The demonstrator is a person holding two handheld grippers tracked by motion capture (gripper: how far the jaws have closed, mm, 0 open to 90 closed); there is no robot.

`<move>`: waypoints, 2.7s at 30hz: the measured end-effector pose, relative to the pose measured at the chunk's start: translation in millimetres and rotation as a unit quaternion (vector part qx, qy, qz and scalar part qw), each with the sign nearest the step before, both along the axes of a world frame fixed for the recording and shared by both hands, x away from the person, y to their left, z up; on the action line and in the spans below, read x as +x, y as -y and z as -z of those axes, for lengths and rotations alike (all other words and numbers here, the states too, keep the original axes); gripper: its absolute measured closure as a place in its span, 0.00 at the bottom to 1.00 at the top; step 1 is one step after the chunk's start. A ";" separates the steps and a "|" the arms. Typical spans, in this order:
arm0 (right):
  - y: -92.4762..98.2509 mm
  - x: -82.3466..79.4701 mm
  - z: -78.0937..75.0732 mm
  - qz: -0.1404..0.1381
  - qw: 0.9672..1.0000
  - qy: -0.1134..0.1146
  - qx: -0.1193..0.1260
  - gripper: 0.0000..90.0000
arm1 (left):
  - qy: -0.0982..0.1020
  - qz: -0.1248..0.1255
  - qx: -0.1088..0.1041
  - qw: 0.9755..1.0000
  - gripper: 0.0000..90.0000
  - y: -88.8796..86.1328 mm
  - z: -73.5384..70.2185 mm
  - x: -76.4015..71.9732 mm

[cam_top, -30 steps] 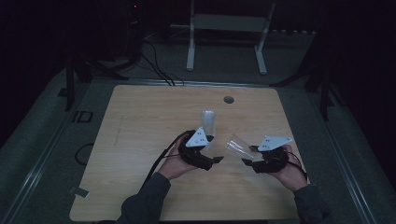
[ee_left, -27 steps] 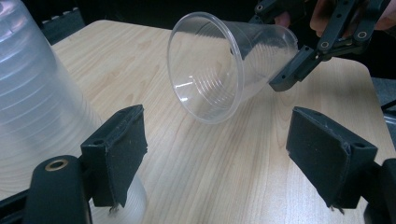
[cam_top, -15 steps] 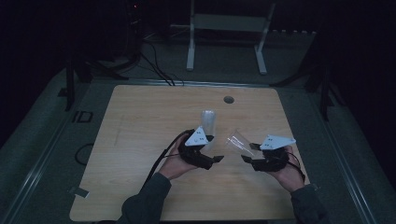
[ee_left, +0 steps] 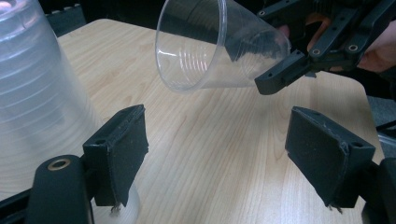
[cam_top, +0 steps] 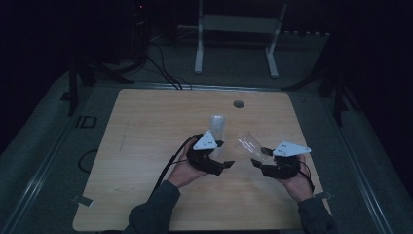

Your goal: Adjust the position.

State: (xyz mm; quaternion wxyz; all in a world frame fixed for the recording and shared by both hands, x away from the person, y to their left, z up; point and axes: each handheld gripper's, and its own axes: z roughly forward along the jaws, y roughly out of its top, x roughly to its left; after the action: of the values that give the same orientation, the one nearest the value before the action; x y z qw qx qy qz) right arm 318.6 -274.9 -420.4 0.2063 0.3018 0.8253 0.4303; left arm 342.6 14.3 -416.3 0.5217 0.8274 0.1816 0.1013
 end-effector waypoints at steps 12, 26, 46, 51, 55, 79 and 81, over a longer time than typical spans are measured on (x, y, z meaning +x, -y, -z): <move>-4.0 -1.1 -3.6 0.025 0.999 0.012 0.021 0.46 | -0.007 -0.013 -0.011 1.000 0.23 4.4 -1.7 1.0; -8.3 -3.5 -7.0 0.050 0.997 0.030 0.049 0.46 | -0.017 -0.039 -0.040 0.998 0.24 7.3 -6.5 4.2; -11.0 -9.3 -4.7 0.091 0.991 0.055 0.085 0.46 | -0.029 -0.064 -0.075 0.995 0.26 9.5 -10.9 7.8; -12.0 -11.1 -4.1 0.096 0.989 0.062 0.091 0.46 | -0.030 -0.061 -0.080 0.994 0.26 11.4 -11.7 7.6; -12.7 -12.0 -5.0 0.103 0.988 0.069 0.095 0.46 | -0.033 -0.062 -0.083 0.994 0.26 13.5 -13.4 8.2; -13.2 -16.3 -6.9 0.120 0.982 0.086 0.119 0.46 | -0.072 -0.061 -0.113 0.989 0.21 33.8 -24.8 16.6; -13.3 -16.6 -7.1 0.121 0.981 0.088 0.120 0.46 | -0.072 -0.063 -0.112 0.989 0.20 36.7 -25.7 17.0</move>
State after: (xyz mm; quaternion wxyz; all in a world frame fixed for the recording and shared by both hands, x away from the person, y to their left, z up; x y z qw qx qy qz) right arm 301.9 -261.6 -413.4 0.2907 0.3826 0.7039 0.5231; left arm 359.5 -22.5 -390.6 0.5889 0.7559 0.2809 0.0536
